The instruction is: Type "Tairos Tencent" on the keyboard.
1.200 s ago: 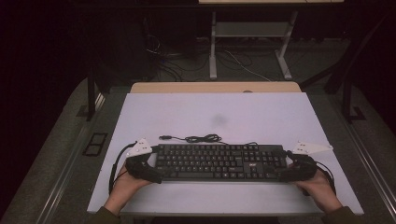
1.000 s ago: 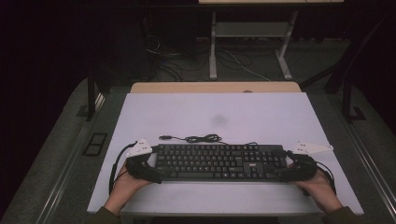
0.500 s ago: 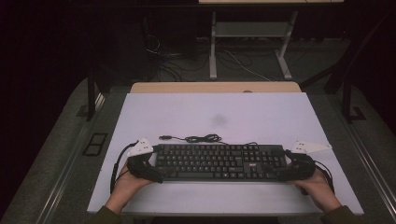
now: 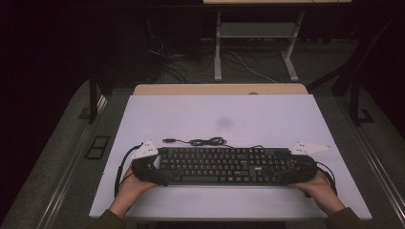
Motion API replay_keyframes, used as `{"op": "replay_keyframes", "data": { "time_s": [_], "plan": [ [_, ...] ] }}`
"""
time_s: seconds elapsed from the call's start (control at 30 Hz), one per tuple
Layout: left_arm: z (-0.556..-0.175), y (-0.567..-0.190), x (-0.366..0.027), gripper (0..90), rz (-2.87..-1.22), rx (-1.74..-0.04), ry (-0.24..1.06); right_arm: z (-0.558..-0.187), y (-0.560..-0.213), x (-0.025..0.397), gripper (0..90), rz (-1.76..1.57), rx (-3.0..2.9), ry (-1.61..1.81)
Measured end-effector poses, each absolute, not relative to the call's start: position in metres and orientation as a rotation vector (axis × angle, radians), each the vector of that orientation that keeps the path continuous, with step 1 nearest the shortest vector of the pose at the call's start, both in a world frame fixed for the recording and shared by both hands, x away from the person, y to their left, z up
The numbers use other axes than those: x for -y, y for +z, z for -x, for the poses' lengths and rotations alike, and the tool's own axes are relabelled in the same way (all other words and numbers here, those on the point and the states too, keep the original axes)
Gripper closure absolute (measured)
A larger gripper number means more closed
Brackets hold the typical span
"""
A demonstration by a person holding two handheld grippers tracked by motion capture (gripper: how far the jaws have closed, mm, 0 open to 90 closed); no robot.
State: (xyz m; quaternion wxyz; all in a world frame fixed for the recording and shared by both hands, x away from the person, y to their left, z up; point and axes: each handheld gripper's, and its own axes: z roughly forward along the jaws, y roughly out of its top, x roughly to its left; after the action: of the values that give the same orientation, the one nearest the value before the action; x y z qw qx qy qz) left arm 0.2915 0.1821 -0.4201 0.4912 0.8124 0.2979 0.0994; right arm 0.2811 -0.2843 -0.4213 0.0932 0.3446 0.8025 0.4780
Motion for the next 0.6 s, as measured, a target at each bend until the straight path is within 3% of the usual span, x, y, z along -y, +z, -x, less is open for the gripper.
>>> {"op": "replay_keyframes", "data": {
  "time_s": [0.6],
  "plan": [
    [-0.294,-0.420,-0.177,0.0,-1.983,-0.720,0.224,-0.290,-0.419,0.265,11.9,-1.012,-2.411,1.438]
  ]
}}
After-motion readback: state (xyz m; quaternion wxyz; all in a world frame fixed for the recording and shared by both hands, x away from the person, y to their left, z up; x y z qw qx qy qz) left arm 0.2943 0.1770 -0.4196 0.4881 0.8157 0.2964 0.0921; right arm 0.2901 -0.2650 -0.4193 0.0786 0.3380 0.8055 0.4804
